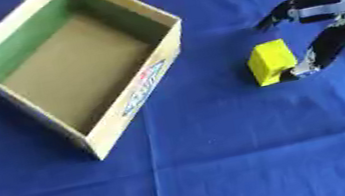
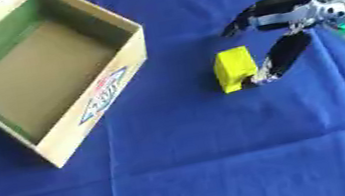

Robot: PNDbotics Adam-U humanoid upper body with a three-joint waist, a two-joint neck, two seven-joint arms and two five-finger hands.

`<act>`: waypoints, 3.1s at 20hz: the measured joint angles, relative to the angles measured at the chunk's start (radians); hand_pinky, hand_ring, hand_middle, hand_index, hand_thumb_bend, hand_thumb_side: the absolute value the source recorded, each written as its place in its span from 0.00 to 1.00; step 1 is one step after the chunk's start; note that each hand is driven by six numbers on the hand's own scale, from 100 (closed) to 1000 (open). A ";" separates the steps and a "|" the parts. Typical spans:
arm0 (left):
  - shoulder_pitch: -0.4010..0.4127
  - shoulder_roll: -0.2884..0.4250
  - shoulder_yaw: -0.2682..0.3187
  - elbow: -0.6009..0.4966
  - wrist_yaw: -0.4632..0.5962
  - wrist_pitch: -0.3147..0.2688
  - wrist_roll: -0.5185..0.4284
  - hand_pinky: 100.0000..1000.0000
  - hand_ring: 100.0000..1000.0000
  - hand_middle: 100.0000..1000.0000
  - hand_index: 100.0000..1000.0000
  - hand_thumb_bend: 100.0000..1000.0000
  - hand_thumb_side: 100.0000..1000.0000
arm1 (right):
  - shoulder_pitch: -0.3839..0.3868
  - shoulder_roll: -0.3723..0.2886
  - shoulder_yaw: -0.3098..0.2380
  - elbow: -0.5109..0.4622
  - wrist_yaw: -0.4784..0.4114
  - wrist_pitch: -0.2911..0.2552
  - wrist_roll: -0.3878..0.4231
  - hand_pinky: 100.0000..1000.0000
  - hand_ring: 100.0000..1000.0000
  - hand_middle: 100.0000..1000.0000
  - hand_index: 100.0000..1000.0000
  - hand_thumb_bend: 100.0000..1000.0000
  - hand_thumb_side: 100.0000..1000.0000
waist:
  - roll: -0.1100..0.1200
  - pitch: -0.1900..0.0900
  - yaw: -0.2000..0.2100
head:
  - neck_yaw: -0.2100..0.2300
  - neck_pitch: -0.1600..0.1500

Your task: Pick up objects on the table and place them in the box.

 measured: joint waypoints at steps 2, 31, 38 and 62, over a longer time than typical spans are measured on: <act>-0.001 0.000 0.000 0.000 0.000 -0.001 -0.001 0.21 0.39 0.50 0.62 0.00 0.90 | 0.019 0.000 -0.003 -0.004 0.000 -0.004 0.004 0.83 0.91 0.79 0.92 0.48 0.44 | 0.000 0.003 0.000 | 0.000 0.000; -0.008 -0.010 0.000 0.000 0.000 0.003 -0.014 0.22 0.39 0.50 0.62 0.00 0.91 | 0.166 -0.032 -0.021 -0.136 0.037 0.062 -0.235 0.68 0.69 0.50 0.67 0.33 0.42 | -0.006 0.015 0.007 | 0.000 0.000; -0.008 -0.010 0.000 0.000 0.000 0.003 -0.016 0.22 0.39 0.50 0.62 0.00 0.91 | 0.164 -0.024 -0.019 -0.129 0.031 0.097 -0.293 0.58 0.58 0.39 0.52 0.15 0.32 | -0.007 0.016 0.010 | 0.000 0.000; -0.006 -0.017 0.000 0.000 -0.001 0.015 -0.020 0.22 0.39 0.50 0.62 0.00 0.91 | 0.179 -0.070 -0.099 -0.255 -0.200 0.185 -0.407 0.51 0.53 0.28 0.41 0.00 0.33 | -0.011 -0.022 -0.007 | 0.010 0.000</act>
